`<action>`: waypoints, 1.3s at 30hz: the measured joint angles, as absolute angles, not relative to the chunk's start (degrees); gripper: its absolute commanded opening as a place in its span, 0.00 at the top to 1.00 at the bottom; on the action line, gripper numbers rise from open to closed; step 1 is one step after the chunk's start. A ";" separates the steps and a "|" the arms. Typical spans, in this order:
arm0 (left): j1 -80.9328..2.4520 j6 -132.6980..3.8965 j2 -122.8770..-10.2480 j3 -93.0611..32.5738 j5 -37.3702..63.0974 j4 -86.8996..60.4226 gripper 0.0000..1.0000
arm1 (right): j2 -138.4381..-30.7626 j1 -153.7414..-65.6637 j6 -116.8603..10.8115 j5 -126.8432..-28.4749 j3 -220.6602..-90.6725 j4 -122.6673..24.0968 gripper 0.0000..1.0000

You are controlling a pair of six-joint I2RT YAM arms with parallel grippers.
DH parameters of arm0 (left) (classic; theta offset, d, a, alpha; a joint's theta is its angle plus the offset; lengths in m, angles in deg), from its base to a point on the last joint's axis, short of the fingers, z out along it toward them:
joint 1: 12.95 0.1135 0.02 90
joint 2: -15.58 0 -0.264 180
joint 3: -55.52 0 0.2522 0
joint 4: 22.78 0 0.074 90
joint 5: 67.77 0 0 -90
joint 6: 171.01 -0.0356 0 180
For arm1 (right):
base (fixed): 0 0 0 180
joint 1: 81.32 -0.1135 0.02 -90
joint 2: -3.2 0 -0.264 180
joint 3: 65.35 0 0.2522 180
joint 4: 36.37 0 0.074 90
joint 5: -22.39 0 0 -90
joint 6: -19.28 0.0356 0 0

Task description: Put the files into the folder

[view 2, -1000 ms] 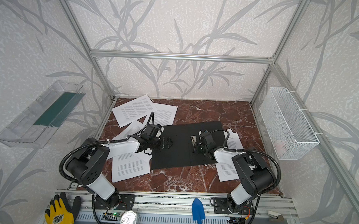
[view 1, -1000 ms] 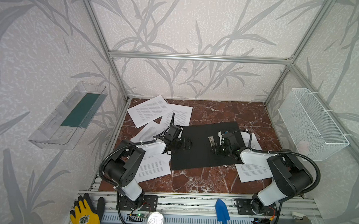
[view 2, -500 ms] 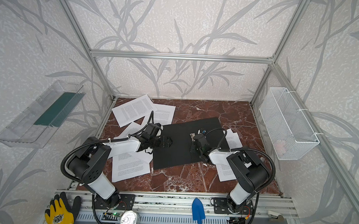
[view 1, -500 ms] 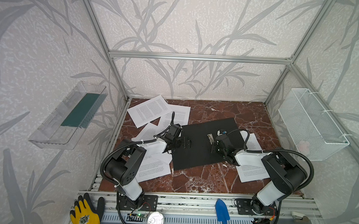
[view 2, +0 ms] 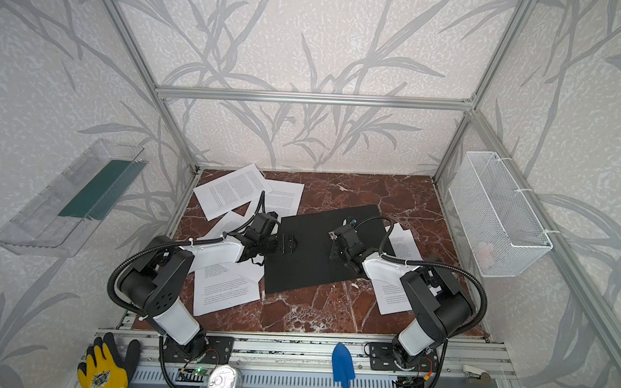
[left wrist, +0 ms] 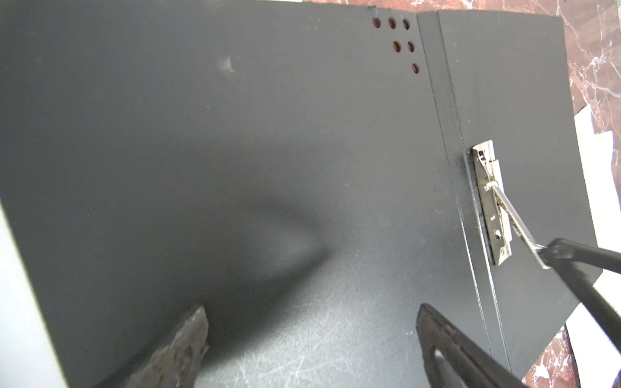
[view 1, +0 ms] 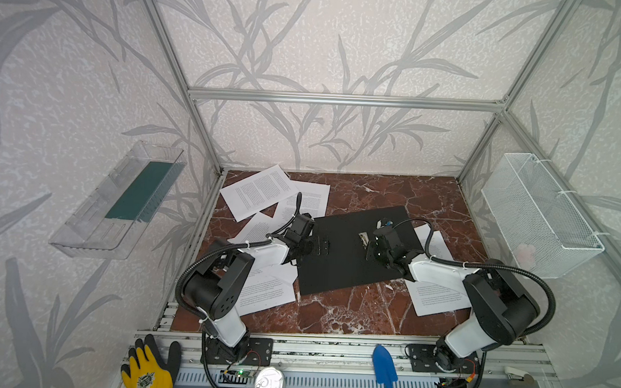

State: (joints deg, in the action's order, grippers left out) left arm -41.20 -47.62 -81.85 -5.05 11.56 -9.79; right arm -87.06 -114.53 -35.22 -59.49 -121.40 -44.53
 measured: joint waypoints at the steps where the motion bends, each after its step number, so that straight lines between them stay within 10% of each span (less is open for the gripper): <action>1: -41.16 -47.66 -81.85 -5.05 11.49 -9.79 0.01 | -86.69 -114.33 -35.72 -60.10 -122.18 -45.97 0.65; 6: -40.94 -47.88 -81.85 -5.14 10.99 -9.75 0.01 | -82.18 -113.98 -39.22 -62.68 -124.04 -51.85 0.43; 18: -40.61 -48.06 -81.30 -5.22 10.12 -9.75 0.01 | -70.95 -113.92 -40.44 -65.30 -116.41 -54.91 0.90; 39: -40.52 -48.93 -81.19 -5.40 9.18 -9.71 0.01 | -95.80 -103.12 -38.10 -92.38 -124.96 -43.26 0.99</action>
